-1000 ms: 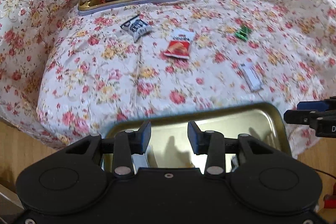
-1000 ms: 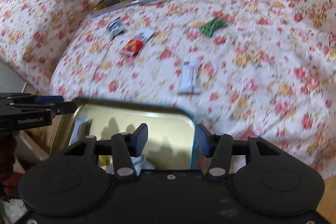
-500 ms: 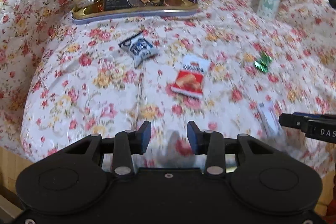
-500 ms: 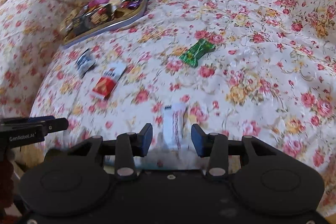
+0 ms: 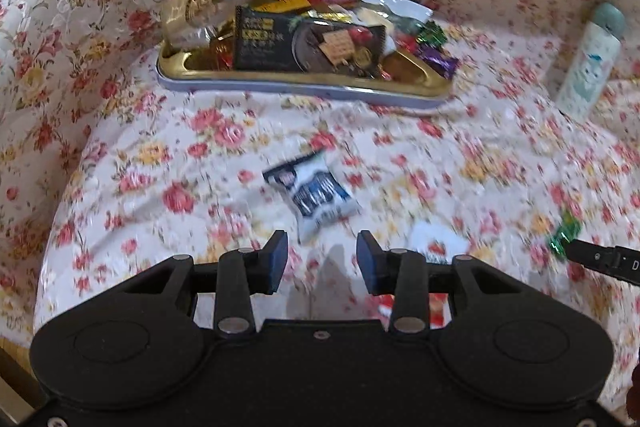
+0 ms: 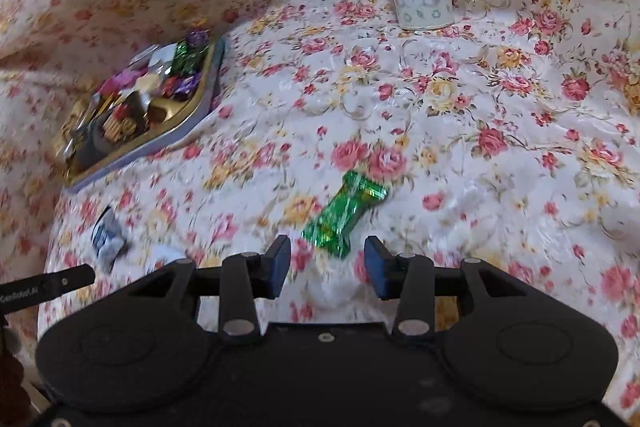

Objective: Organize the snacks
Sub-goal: 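Grasp green-wrapped candy with right gripper while left gripper approaches dark-blue milk pack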

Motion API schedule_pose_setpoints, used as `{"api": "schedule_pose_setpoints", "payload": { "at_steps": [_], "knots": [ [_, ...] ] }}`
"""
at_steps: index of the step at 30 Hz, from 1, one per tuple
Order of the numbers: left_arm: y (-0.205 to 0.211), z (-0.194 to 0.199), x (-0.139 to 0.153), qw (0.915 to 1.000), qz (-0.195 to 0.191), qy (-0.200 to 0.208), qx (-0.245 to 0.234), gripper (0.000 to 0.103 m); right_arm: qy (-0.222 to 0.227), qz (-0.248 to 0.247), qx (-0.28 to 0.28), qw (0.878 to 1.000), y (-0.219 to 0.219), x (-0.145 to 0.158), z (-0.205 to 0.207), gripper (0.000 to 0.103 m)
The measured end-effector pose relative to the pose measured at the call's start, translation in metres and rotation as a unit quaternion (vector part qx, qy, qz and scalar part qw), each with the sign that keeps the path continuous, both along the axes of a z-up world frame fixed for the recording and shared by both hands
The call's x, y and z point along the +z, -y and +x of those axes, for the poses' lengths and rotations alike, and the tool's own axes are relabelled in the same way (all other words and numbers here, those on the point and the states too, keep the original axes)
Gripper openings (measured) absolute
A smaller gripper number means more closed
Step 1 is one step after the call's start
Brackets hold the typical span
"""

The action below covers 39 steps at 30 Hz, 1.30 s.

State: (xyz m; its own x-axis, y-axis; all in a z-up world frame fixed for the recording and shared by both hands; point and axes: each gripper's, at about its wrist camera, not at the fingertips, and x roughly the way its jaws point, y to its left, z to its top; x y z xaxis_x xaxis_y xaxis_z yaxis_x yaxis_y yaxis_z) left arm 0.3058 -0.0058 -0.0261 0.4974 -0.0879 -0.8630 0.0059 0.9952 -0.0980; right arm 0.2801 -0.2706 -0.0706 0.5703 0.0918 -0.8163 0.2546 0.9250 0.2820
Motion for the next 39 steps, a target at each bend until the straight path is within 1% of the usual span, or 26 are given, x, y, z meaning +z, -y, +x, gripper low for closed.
{"api": "schedule_pose_setpoints", "payload": {
  "at_steps": [5,7,9,11,13,15,19,22,26,32,34,35,36,37,39],
  "knots": [
    [-0.009,0.013,-0.004,0.9999,-0.01,-0.004,0.013,0.048,-0.002,0.001,-0.002,1.0,-0.002,-0.009,0.016,0.041],
    [-0.012,0.016,-0.006,0.9998,-0.012,-0.006,0.018,0.048,-0.002,-0.009,0.001,1.0,-0.005,-0.013,0.022,0.039],
    [-0.015,0.019,-0.007,0.9996,-0.017,-0.007,0.022,0.048,0.007,-0.027,0.009,1.0,-0.01,-0.014,0.025,0.037],
    [-0.018,0.022,-0.007,0.9994,-0.022,-0.006,0.026,0.048,0.015,-0.038,0.025,0.999,-0.016,-0.015,0.029,0.029],
    [-0.021,0.027,-0.008,0.9992,-0.023,-0.006,0.032,0.048,0.02,-0.051,0.042,0.998,-0.024,-0.017,0.033,0.025],
    [-0.022,0.03,-0.007,0.9991,-0.027,-0.002,0.034,0.048,0.032,-0.083,0.056,0.994,-0.033,-0.018,0.035,0.021],
    [-0.021,0.032,-0.006,0.9995,-0.023,0.008,0.021,0.048,0.056,-0.118,0.086,0.988,-0.043,-0.021,0.035,0.02],
    [-0.018,0.03,-0.008,0.9995,-0.024,0.013,0.013,0.048,0.078,-0.13,0.107,0.983,-0.043,-0.025,0.03,0.02],
    [-0.015,0.03,-0.015,0.9989,-0.03,0.029,0.022,0.048,0.107,-0.136,0.125,0.977,-0.038,-0.03,0.025,0.02],
    [-0.003,0.025,-0.023,0.9974,-0.001,0.071,0.011,0.049,0.15,-0.136,0.13,0.971,-0.031,-0.038,0.025,0.02],
    [0.0,0.022,-0.024,0.9961,0.011,0.088,0.005,0.051,0.164,-0.141,0.133,0.967,-0.031,-0.042,0.025,0.02],
    [0.001,0.02,-0.025,0.9953,0.017,0.095,0.003,0.056,0.172,-0.146,0.135,0.965,-0.032,-0.045,0.024,0.02],
    [0.002,0.019,-0.025,0.9945,0.022,0.102,0.001,0.058,0.18,-0.154,0.136,0.962,-0.034,-0.047,0.024,0.02],
    [0.003,0.017,-0.026,0.9938,0.026,0.108,0.0,0.058,0.185,-0.162,0.138,0.96,-0.037,-0.049,0.023,0.021],
    [0.004,0.014,-0.027,0.9927,0.03,0.117,-0.005,0.058,0.184,-0.167,0.139,0.959,-0.039,-0.05,0.023,0.021]
  ]
}}
